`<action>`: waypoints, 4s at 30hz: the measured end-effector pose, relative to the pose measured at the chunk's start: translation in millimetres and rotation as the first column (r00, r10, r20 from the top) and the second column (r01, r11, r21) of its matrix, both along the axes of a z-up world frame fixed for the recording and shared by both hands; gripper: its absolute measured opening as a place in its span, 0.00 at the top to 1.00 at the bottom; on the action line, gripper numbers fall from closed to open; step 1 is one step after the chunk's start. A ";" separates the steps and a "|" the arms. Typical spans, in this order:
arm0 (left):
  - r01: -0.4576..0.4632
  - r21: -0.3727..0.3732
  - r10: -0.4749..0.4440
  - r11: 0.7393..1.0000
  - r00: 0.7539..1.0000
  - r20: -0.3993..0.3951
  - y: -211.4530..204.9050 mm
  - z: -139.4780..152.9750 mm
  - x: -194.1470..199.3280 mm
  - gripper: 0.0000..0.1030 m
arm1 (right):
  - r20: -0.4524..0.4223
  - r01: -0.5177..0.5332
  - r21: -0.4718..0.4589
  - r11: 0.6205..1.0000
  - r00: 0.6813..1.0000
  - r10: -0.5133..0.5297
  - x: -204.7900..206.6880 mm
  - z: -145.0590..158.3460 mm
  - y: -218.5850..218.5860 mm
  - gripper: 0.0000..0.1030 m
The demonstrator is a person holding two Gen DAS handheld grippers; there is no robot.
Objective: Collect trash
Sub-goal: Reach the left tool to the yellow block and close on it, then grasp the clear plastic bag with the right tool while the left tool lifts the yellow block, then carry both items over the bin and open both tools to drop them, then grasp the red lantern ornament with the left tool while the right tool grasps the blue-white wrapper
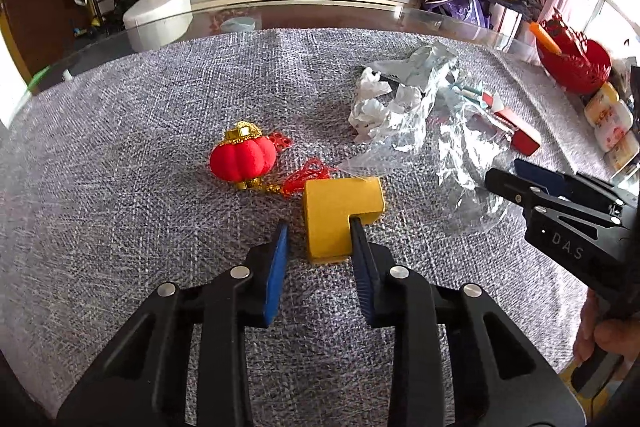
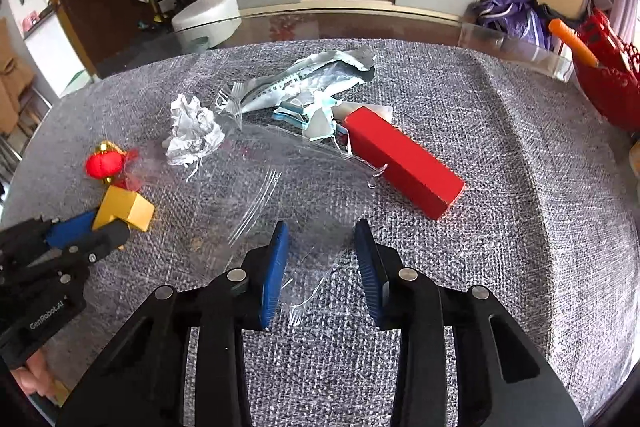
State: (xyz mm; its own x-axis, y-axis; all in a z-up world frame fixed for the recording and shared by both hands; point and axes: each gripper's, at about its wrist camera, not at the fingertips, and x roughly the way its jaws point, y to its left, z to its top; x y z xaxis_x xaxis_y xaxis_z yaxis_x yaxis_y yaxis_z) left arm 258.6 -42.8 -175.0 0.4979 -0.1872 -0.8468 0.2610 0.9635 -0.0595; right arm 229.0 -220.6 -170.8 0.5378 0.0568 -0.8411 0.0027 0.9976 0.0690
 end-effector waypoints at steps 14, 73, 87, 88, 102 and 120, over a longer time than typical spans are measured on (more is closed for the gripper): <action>0.033 -0.029 -0.033 0.999 0.999 -0.002 4.8 2.8 -25.1 0.83 | -0.041 -0.025 0.208 0.978 0.999 0.035 -23.5 6.5 -5.6 0.95; 0.101 -0.071 -0.112 0.992 0.980 -0.167 8.8 -55.1 -283.8 0.83 | -0.256 -0.018 0.185 0.983 0.965 0.066 -261.9 -72.6 33.5 0.95; 0.078 -0.115 -0.108 0.990 0.952 -0.285 5.6 -89.2 -257.9 0.82 | -0.305 -0.050 0.222 0.974 0.945 0.118 -245.2 -90.2 44.7 0.92; 0.077 -0.118 -0.108 0.990 0.953 -0.284 5.6 -88.7 -255.9 0.82 | -0.305 -0.051 0.222 0.974 0.945 0.119 -244.2 -90.4 44.8 0.91; 0.022 -0.113 -0.049 0.993 0.970 -0.238 24.3 -62.8 -235.4 0.44 | -0.304 -0.070 0.192 0.979 0.944 0.127 -230.8 -84.9 40.3 0.32; -0.031 -0.072 0.030 0.997 0.999 -0.012 44.5 46.2 -155.4 0.15 | -0.069 0.029 0.143 0.989 0.997 -0.019 -148.7 24.8 -22.3 0.14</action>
State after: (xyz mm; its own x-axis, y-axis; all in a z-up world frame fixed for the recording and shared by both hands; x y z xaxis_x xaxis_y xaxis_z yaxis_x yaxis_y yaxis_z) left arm 103.2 1.7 -128.8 0.4949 -0.2327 -0.8372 0.2305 0.9641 -0.1317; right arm 80.3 -242.8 -146.0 0.4830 0.1672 -0.8595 0.0357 0.9770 0.2102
